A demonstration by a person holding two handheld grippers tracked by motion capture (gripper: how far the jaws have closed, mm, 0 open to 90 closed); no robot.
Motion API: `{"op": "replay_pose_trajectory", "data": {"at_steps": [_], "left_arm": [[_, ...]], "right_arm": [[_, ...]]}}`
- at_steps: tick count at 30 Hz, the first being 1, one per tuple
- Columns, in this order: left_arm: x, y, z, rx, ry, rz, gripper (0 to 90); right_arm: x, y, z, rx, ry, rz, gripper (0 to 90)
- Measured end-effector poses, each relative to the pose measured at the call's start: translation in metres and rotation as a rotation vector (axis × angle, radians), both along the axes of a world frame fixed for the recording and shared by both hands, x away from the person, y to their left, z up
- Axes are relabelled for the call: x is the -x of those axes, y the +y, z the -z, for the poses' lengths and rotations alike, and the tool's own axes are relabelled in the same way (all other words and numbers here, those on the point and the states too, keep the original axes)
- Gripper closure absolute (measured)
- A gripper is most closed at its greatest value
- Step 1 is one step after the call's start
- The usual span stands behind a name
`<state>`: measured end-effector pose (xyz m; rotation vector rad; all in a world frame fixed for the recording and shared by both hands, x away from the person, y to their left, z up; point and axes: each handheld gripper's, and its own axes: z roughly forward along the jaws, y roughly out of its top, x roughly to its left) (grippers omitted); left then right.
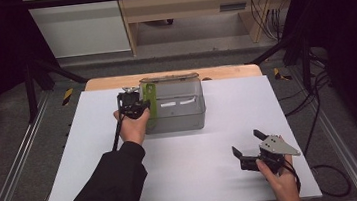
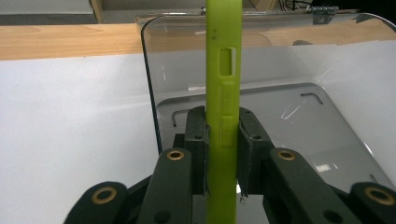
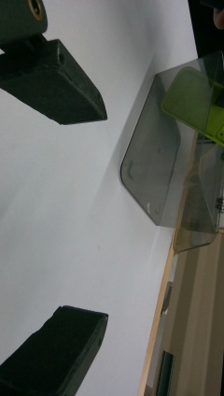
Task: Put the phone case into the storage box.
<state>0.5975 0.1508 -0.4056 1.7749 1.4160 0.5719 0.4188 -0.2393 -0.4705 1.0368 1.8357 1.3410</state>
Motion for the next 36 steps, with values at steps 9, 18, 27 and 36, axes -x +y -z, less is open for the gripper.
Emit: {"op": "replay_pose_trajectory", "data": {"at_steps": [9, 18, 27, 36], "left_arm": [[-0.001, 0.0009, 0.0, 0.037, 0.011, 0.004, 77.2], [-0.0011, 0.0012, -0.0002, 0.04, 0.017, 0.006, 77.3], [-0.0008, 0.0001, 0.0006, 0.005, -0.002, 0.0, 74.8], [-0.0003, -0.0012, 0.0008, -0.03, -0.019, -0.002, 70.7]], "right_arm": [[0.0, 0.0002, 0.0002, 0.001, 0.001, -0.002, 4.6], [-0.0001, 0.0001, 0.0004, 0.002, 0.002, -0.003, 4.6], [-0.0003, 0.0006, 0.0008, 0.004, 0.005, -0.006, 4.6], [-0.0002, 0.0011, 0.0011, 0.002, 0.01, -0.01, 4.6]]}}
